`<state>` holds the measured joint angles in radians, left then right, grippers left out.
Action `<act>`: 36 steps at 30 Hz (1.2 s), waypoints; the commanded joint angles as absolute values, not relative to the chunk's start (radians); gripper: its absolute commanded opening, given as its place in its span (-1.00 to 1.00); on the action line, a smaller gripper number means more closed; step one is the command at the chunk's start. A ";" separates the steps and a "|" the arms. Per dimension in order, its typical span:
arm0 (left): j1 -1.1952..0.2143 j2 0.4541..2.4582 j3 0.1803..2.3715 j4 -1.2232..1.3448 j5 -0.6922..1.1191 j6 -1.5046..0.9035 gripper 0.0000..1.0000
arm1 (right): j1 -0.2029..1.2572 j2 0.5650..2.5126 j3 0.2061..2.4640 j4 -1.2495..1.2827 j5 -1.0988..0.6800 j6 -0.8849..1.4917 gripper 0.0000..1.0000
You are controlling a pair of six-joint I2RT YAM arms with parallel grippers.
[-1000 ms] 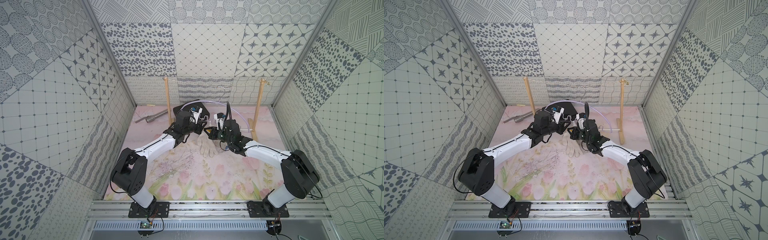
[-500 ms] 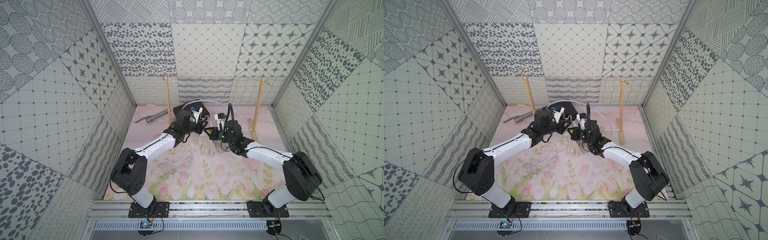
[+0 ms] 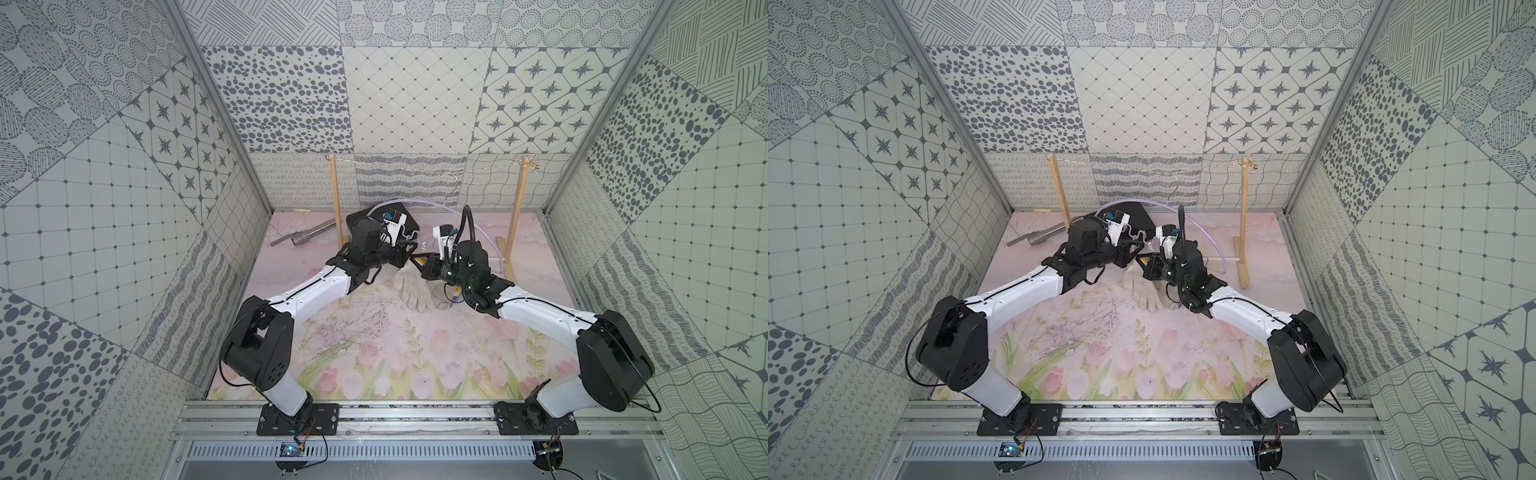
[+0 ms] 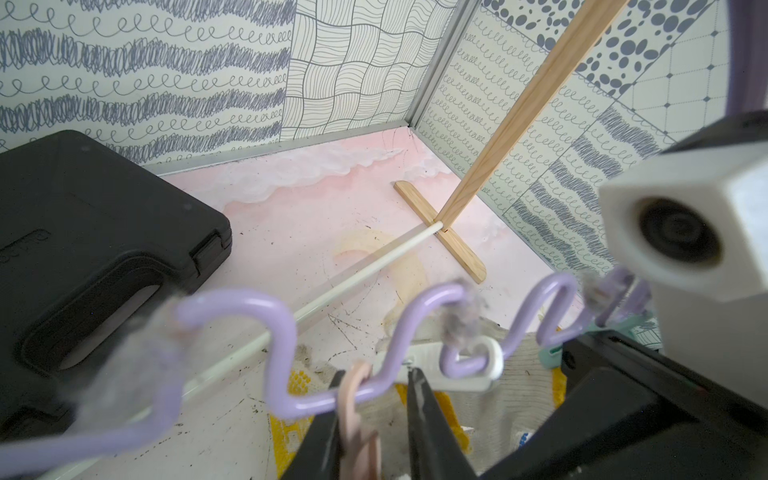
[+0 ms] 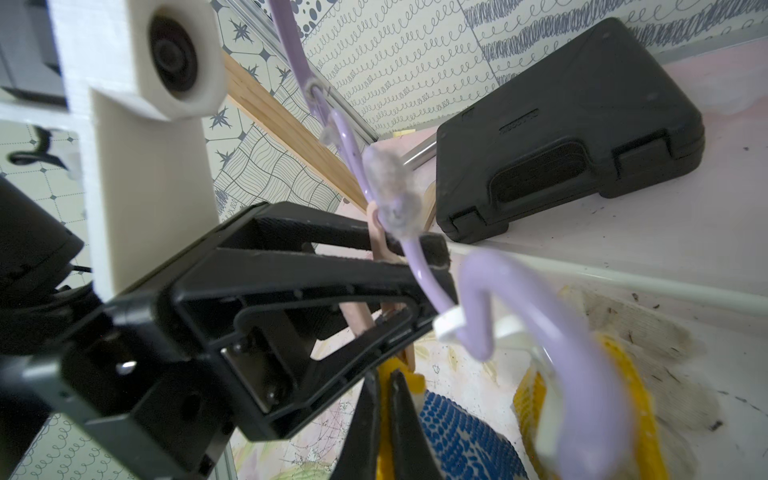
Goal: Clip the gloves onto a hanger to dry
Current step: Clamp the glove onto the hanger.
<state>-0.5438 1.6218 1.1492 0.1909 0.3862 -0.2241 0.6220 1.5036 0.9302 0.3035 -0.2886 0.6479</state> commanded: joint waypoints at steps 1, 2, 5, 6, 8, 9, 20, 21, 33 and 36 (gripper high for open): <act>-0.547 1.596 1.152 0.219 0.449 -0.222 -1.00 | 0.623 1.474 0.937 0.369 -0.300 0.657 -1.00; -0.548 1.595 1.153 0.220 0.450 -0.222 -1.00 | 0.624 1.473 0.935 0.359 -0.299 0.653 -1.00; -0.548 1.591 1.163 0.213 0.451 -0.213 -1.00 | 0.623 1.471 0.933 0.296 -0.291 0.617 -1.00; -0.547 1.591 1.167 0.208 0.451 -0.209 -1.00 | 0.624 1.468 0.928 0.279 -0.291 0.604 -1.00; -0.547 1.591 1.177 0.194 0.450 -0.203 -1.00 | 0.623 1.464 0.920 0.253 -0.296 0.577 -1.00; -0.547 1.592 1.181 0.188 0.449 -0.201 -1.00 | 0.624 1.464 0.918 0.244 -0.303 0.566 -1.00; -0.548 1.599 1.204 0.177 0.446 -0.213 -1.00 | 0.622 1.457 0.923 0.212 -0.391 0.497 -1.00; -0.548 1.599 1.206 0.177 0.450 -0.213 -1.00 | 0.621 1.457 0.923 0.216 -0.395 0.496 -1.00; -0.548 1.597 1.207 0.165 0.464 -0.219 -1.00 | 0.622 1.485 0.975 0.251 -0.412 0.511 -1.00; -0.547 1.600 1.213 0.160 0.464 -0.221 -1.00 | 0.621 1.487 0.981 0.271 -0.423 0.520 -1.00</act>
<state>-0.5438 1.6081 1.1893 0.1219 0.3973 -0.2245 0.6167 1.4891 0.9428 0.1989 -0.3908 0.5240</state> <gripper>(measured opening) 0.247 0.079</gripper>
